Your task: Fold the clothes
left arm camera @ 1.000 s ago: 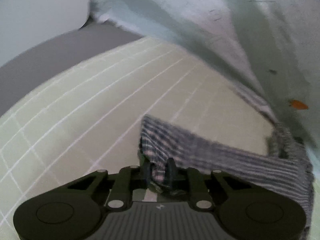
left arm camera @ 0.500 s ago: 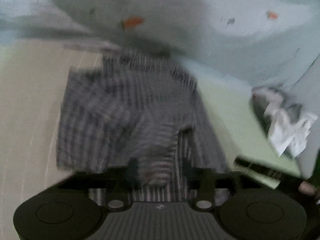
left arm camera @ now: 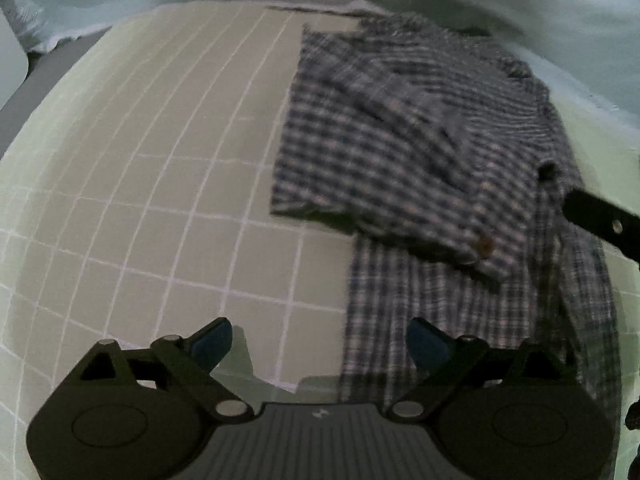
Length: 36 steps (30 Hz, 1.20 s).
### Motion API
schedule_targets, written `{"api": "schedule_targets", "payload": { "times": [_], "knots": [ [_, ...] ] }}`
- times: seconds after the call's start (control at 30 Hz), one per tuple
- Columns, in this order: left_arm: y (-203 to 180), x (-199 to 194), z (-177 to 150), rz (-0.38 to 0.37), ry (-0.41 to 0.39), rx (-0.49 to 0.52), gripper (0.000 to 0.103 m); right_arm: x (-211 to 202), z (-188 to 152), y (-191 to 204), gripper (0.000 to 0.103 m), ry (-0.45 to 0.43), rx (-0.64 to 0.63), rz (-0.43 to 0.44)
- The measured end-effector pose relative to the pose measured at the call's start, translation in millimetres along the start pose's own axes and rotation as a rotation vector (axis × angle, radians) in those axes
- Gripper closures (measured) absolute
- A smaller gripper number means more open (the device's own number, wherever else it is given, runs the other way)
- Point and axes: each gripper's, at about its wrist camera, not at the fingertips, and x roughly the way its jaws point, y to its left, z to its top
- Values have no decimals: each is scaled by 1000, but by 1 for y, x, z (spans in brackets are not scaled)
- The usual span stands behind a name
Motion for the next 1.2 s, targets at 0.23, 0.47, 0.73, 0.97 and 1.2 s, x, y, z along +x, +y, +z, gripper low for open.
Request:
{"api": "schedule_targets", "payload": {
  "times": [0.23,0.47,0.73,0.97,1.2],
  "knots": [
    [5,4,0,18,15,25,0,41,9,28,23,72,-58,54],
    [3,6,-2,39,13,57,0,41,4,15,97,81,65,127],
    [15,-6,-10,-11,40,-17,0,-9,-4,9,99,3,127,125],
    [13,-39,-36,-37,-6,-17,0,-62,-39,8,100,-6,186,85],
    [-6,-60,-67,-54,-26,13,0,-111,-76,16,100,-15,197,53]
  ]
}}
